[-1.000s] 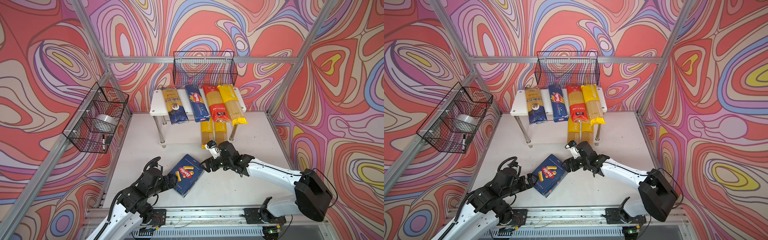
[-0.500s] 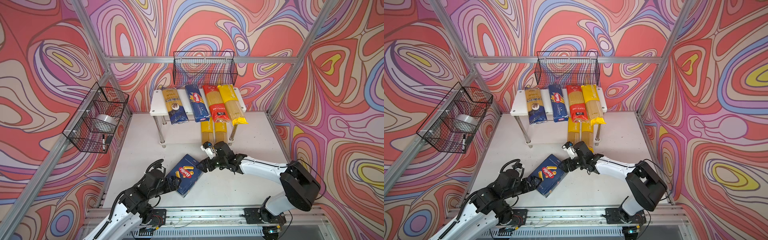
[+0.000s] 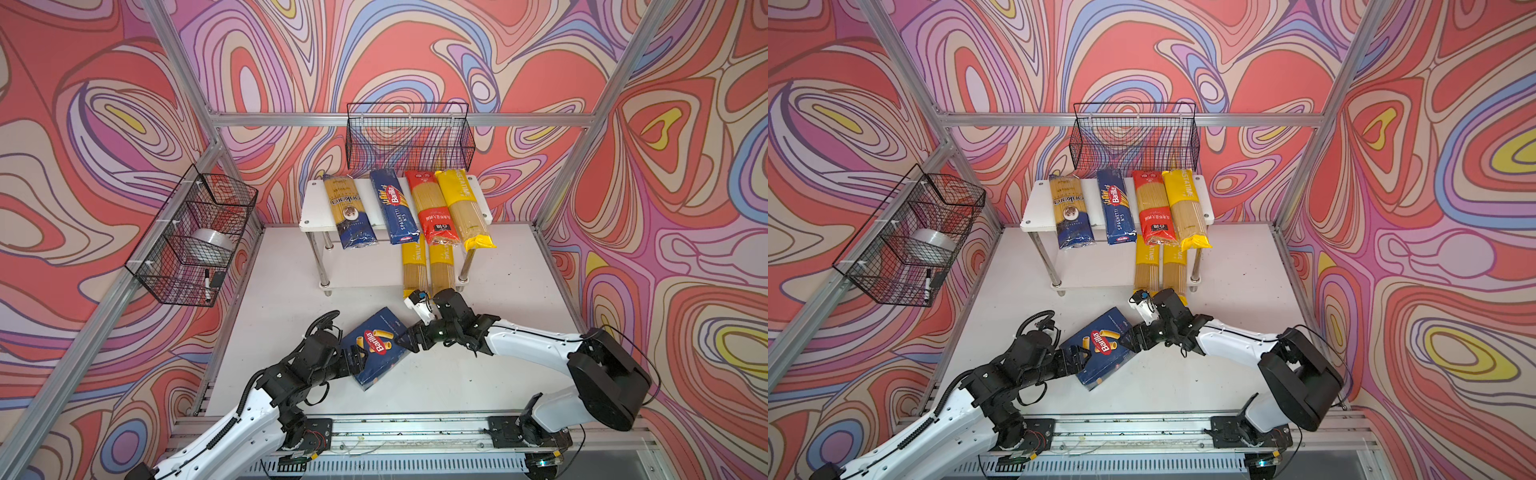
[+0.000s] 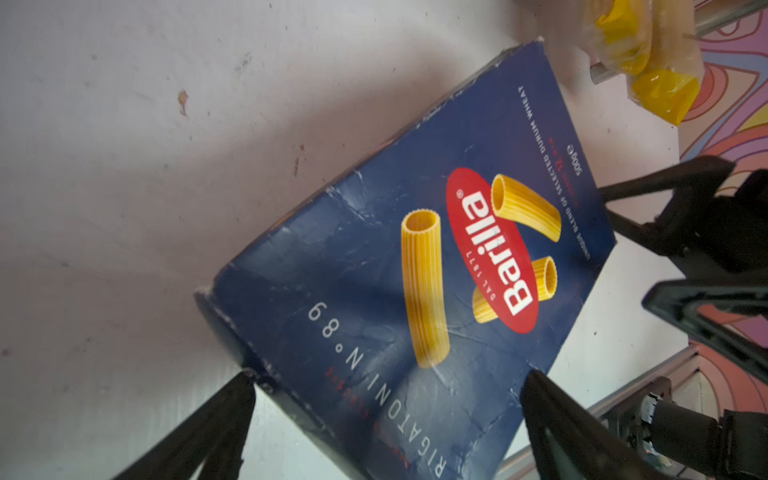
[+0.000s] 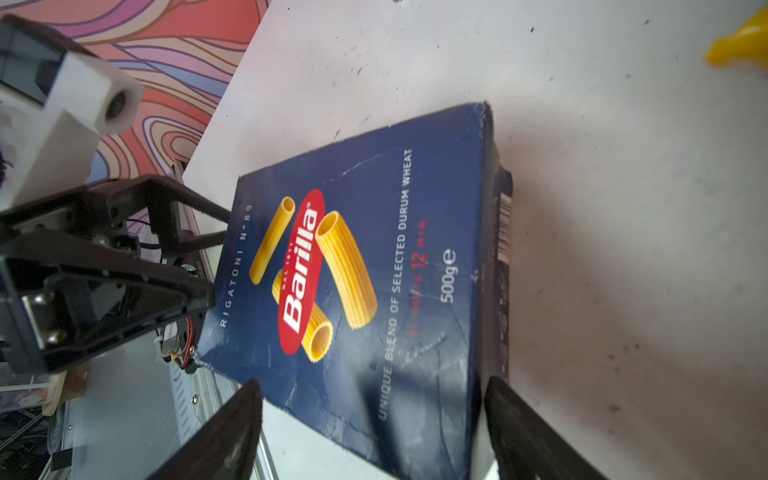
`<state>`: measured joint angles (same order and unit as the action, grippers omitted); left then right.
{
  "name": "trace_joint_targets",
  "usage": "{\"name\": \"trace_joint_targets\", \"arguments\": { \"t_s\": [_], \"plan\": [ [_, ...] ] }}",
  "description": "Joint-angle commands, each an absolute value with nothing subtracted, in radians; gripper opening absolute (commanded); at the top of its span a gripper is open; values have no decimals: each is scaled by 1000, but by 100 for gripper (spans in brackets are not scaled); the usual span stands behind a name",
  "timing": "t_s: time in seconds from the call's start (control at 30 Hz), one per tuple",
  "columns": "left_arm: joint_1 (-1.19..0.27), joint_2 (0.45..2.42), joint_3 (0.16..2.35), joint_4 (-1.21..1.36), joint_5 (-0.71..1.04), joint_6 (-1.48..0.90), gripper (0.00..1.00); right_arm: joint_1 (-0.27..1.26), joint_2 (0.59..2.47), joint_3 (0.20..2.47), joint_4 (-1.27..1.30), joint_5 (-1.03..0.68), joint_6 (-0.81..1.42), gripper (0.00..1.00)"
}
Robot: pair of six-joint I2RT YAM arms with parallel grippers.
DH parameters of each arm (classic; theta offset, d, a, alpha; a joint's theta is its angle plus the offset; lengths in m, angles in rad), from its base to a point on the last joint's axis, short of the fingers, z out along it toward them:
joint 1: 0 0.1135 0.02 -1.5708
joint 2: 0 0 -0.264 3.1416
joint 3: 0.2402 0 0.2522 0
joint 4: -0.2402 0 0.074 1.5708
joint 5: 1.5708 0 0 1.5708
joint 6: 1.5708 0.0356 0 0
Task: Place and organize the pasta boxes and bags onto the shelf
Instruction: 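Close both grippers on opposite ends of the Barilla rigatoni box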
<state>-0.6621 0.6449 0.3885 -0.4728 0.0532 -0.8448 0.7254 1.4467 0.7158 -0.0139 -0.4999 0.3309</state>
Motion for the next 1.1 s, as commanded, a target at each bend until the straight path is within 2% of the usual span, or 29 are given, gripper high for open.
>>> {"name": "trace_joint_targets", "arguments": {
  "t_s": [0.0, 0.27, 0.5, 0.7, 0.8, 0.93, 1.07],
  "plan": [
    [-672, 657, 440, -418, -36, -799, 100, 724, 1363, 672, -59, -489, 348, 86],
    [-670, 717, 450, -348, -60, -772, 100, 724, 1233, 564, -70, -489, 419, 85],
    [-671, 697, 460, -456, -77, -830, 100, 720, 1212, 628, -171, -322, 386, 84],
    [-691, 633, 301, -326, 65, -950, 100, 716, 1378, 707, -85, -438, 355, 85],
    [-763, 631, 310, -369, -4, -951, 100, 716, 1389, 716, -60, -460, 354, 85],
    [-819, 643, 301, -275, -26, -943, 100, 716, 1361, 684, -38, -471, 353, 84],
    [-819, 712, 310, -175, -31, -916, 100, 718, 1364, 635, 28, -558, 400, 77]
  ]
}}
